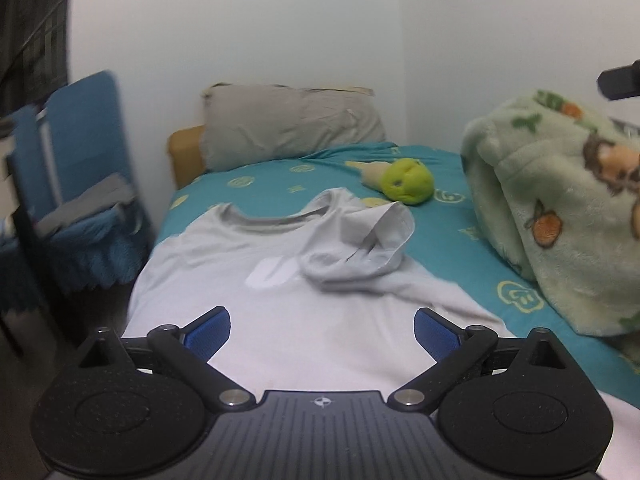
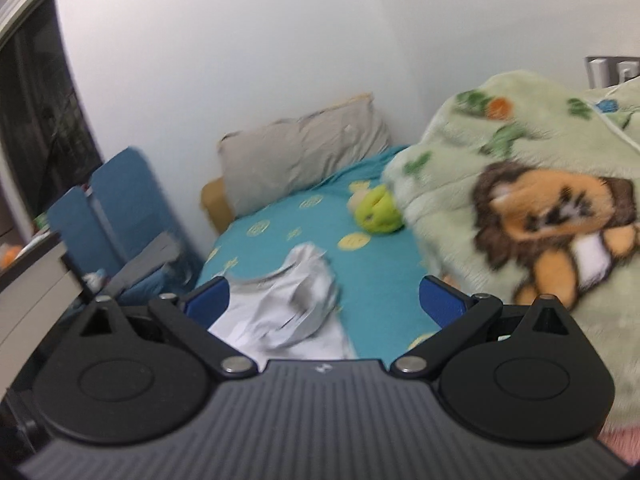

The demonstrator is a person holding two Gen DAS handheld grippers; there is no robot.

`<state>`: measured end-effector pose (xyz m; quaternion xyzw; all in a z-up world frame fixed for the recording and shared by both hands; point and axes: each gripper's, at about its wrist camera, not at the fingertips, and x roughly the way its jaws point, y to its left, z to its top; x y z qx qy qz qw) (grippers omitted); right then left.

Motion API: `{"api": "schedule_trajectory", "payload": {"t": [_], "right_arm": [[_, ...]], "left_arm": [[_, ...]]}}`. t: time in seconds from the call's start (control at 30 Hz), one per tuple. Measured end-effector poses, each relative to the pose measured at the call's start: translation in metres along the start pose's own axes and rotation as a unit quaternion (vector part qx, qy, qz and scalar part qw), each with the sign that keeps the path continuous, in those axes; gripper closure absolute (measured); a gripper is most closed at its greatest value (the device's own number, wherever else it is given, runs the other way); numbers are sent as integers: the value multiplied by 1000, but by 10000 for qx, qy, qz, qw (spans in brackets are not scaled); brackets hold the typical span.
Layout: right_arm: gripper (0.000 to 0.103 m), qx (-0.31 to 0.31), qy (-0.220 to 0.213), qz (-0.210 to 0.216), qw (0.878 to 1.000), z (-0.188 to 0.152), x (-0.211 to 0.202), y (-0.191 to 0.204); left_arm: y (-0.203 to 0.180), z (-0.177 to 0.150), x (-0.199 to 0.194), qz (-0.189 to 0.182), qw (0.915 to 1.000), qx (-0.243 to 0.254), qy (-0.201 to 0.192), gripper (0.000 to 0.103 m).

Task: Fold clothes

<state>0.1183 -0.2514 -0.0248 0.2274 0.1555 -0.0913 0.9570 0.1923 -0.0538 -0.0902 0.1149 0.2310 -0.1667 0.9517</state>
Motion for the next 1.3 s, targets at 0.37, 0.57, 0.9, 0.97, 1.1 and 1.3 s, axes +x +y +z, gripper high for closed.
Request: {"api": "schedule_trajectory", "payload": {"t": [0.37,0.57,0.9,0.97,1.1,1.3], "right_arm": [[0,259,80,-375,9989,-1,62,-50],[0,171,136,-451,9987,-5,79,-56],[0,112,331,-209,9992,-17,69,-35],[0,58,339,-231,9991,-18,70,-32],[0,27,401,-306,9987,-20,76,-33],[0,11,410,-187,9990,-22,86,-36]], "left_arm": [[-42,55,197,70,9977,665,127,4],[1,64,237,101,9992,-141,374,81],[131,109,255,79,9652,-2549,583,100],[148,115,268,306,9563,-2819,710,100],[161,106,300,864,9508,-2790,1032,100],[163,71,319,1080,9475,-2652,1422,74]]}}
